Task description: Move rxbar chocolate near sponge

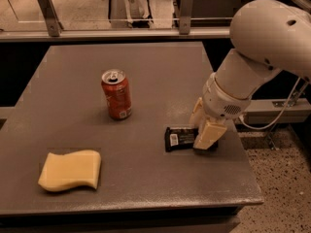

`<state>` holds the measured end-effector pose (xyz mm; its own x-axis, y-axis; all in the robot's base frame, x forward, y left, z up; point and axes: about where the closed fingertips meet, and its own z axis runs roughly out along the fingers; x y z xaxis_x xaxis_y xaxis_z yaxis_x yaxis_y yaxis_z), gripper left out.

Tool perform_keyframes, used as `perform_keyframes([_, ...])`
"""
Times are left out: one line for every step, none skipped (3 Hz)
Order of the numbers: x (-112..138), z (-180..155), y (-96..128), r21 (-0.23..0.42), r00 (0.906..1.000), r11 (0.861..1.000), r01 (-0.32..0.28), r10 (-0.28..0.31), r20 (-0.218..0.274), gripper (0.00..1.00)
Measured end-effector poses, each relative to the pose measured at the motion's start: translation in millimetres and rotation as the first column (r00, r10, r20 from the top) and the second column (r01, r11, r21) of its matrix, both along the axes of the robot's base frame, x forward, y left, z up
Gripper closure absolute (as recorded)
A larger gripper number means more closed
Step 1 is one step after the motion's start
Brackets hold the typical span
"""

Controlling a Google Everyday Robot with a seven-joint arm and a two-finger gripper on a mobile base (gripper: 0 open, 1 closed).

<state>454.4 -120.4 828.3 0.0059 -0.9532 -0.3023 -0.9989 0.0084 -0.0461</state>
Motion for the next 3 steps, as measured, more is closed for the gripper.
perform_keyframes([-1.4,22.6,6.3,0.042,0.9999,0.999,0.01,-0.011,0.005,1.0])
perform_keyframes([-5.1,52.4,24.6,0.076,0.9996,0.997,0.015,-0.017,0.023,1.0])
perform_keyframes([-7.0,57.2,55.2,0.089,0.9998,0.996,0.008,-0.009,0.016,1.0])
